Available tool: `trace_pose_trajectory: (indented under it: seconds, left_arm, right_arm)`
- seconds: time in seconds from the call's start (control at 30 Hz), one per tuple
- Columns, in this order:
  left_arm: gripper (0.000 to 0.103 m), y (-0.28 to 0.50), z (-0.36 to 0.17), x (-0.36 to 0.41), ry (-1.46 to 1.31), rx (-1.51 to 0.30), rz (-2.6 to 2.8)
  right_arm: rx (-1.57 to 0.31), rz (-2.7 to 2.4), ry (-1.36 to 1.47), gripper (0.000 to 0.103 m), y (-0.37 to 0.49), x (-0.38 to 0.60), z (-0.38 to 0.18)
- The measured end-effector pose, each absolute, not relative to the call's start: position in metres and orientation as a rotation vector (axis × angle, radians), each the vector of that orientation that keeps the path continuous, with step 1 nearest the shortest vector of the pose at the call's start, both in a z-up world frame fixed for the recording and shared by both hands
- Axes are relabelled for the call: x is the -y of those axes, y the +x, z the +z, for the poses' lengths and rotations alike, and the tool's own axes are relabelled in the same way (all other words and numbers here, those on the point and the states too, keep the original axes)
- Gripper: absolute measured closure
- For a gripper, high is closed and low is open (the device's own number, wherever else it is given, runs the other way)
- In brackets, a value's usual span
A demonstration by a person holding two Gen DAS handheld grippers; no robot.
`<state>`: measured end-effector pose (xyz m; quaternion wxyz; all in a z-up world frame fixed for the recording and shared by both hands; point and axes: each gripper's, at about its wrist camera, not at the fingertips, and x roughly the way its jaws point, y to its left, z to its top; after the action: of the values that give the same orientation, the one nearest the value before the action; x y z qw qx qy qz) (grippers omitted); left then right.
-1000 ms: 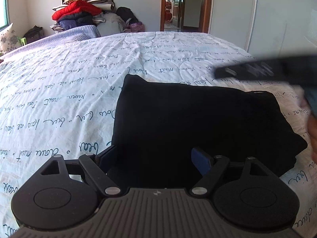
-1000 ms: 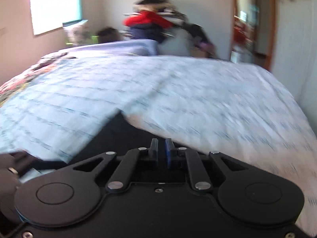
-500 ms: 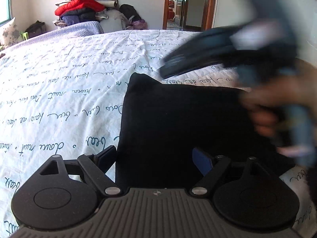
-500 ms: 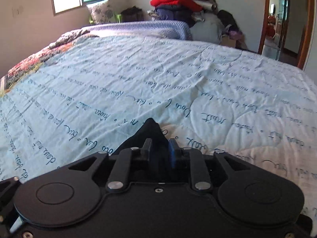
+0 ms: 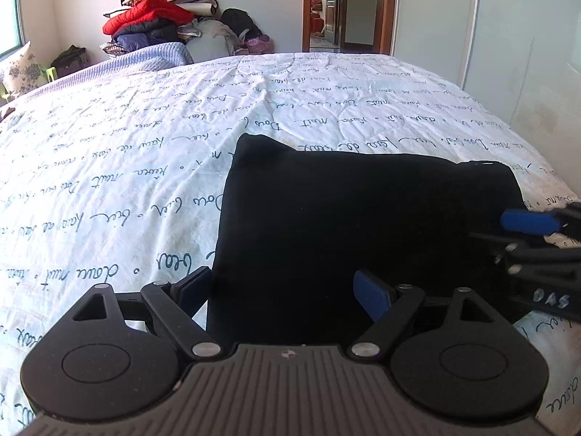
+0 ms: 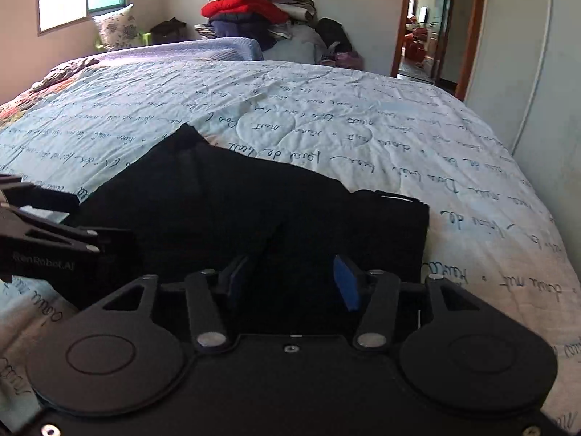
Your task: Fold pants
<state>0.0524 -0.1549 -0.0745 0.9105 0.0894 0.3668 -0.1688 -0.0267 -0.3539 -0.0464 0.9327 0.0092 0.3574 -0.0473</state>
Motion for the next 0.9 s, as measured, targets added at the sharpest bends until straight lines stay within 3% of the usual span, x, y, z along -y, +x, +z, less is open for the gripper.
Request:
trace_pose_trajectory:
  seconds: [0.07, 0.1, 0.13, 0.27, 0.53, 0.9]
  left_arm:
    - [0.016, 0.048, -0.071, 0.155, 0.184, -0.746, -0.343]
    - [0.016, 0.046, -0.069, 0.155, 0.184, -0.742, -0.338]
    - [0.016, 0.043, -0.067, 0.155, 0.183, -0.740, -0.332]
    - [0.016, 0.030, -0.062, 0.154, 0.187, -0.729, -0.310]
    - [0.014, 0.004, -0.059, 0.133, 0.120, -0.756, -0.250]
    - [0.014, -0.032, -0.067, 0.116, 0.145, -0.781, -0.216]
  right_arm:
    - [-0.669, -0.140, 0.030, 0.031, -0.037, 0.348, -0.032]
    - [-0.632, -0.168, 0.035, 0.015, -0.044, 0.345, -0.026]
    - [-0.595, -0.203, 0.036, 0.007, -0.052, 0.340, -0.021]
    - [-0.551, -0.243, 0.029, 0.004, -0.082, 0.319, -0.009]
    - [-0.642, -0.233, 0.165, 0.004, -0.119, 0.298, -0.021]
    - [-0.667, -0.196, 0.121, 0.004, -0.127, 0.284, -0.031]
